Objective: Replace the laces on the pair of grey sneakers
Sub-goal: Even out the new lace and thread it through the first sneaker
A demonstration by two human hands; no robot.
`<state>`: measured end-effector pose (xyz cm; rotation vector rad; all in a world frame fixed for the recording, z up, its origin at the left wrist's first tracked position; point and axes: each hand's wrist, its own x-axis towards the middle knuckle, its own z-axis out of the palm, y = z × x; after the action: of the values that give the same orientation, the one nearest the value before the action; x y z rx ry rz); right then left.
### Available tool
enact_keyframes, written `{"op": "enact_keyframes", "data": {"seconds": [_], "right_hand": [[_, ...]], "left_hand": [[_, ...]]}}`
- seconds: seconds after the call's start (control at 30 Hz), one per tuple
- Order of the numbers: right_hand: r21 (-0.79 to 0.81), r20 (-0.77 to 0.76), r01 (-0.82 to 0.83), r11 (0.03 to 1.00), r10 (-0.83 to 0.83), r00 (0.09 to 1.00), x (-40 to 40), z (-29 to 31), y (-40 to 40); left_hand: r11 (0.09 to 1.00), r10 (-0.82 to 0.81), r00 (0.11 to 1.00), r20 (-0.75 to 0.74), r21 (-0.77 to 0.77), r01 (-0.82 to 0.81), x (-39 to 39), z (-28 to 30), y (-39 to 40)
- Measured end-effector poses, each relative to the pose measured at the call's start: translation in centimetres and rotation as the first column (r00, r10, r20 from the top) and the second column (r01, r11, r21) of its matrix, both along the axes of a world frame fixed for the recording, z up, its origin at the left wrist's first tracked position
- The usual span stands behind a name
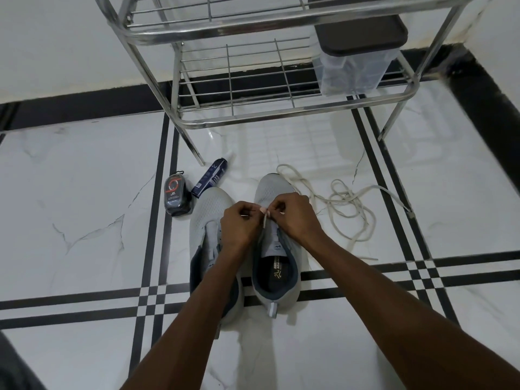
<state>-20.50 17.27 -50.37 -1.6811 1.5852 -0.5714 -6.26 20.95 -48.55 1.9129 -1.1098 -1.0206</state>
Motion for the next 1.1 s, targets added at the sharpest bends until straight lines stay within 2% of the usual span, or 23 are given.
{"op": "enact_keyframes", "data": {"seconds": [0.23,0.3,0.4,0.43,0.47,0.53,0.6,0.67,0.7,0.8,0.87,0.97,1.03,1.1], "right_hand": [[0.081,0.025,-0.068,0.994,0.066,0.998,-0.7,0.8,-0.5],[0.085,-0.008,-0.097,0.992,0.098,0.995,-0.9,0.9,-0.8],[0.109,-0.053,-0.125,0.986,0.132,0.990,-1.3,1.2,-1.4],[0.118,-0.060,-0.131,0.984,0.139,0.988,-1.2,1.3,-1.6],[0.120,-0.067,-0.139,0.983,0.148,0.987,-1.2,1.3,-1.6],[0.122,-0.085,-0.163,0.979,0.174,0.981,-0.9,1.6,-1.6],[0.136,-0.095,-0.189,0.973,0.202,0.975,-0.4,1.9,-1.8],[0.142,-0.114,-0.200,0.969,0.217,0.970,-0.1,2.1,-2.0],[0.141,-0.129,-0.199,0.970,0.218,0.967,0.0,2.2,-2.1],[0.145,-0.145,-0.200,0.969,0.220,0.965,-0.2,2.0,-2.3],[0.153,-0.137,-0.198,0.968,0.219,0.966,-0.6,1.7,-2.0],[0.164,-0.115,-0.186,0.969,0.206,0.972,-1.0,1.4,-1.7],[0.162,-0.101,-0.193,0.968,0.211,0.972,-0.8,1.5,-1.7],[0.160,-0.083,-0.186,0.970,0.201,0.976,-0.6,1.7,-1.8]], "left_hand": [[0.998,0.041,0.995,0.091,-0.052,-0.036,0.1,1.2,-0.8],[0.966,0.222,0.974,0.053,-0.147,-0.212,1.9,2.5,-1.7],[0.807,0.538,0.843,-0.002,-0.288,-0.516,6.4,4.2,-3.1],[0.777,0.584,0.811,0.045,-0.320,-0.542,7.7,4.3,-3.2],[0.785,0.589,0.797,0.135,-0.329,-0.524,8.3,4.3,-2.9],[0.871,0.471,0.802,0.367,-0.337,-0.358,7.6,3.9,-2.0],[0.944,0.187,0.849,0.494,-0.329,-0.017,5.5,3.5,-1.3],[0.929,-0.135,0.820,0.556,-0.216,0.299,3.6,2.2,-1.5],[0.910,-0.243,0.788,0.565,-0.149,0.387,2.8,1.4,-1.8],[0.890,-0.348,0.746,0.568,-0.048,0.453,2.3,0.2,-2.3],[0.908,-0.328,0.741,0.586,-0.023,0.419,3.6,0.2,-2.1],[0.948,-0.240,0.785,0.570,-0.038,0.317,6.5,0.5,-2.8],[0.925,-0.266,0.793,0.548,-0.085,0.370,6.6,1.3,-3.3],[0.883,-0.380,0.738,0.557,-0.018,0.469,4.8,2.1,-3.4]]}}
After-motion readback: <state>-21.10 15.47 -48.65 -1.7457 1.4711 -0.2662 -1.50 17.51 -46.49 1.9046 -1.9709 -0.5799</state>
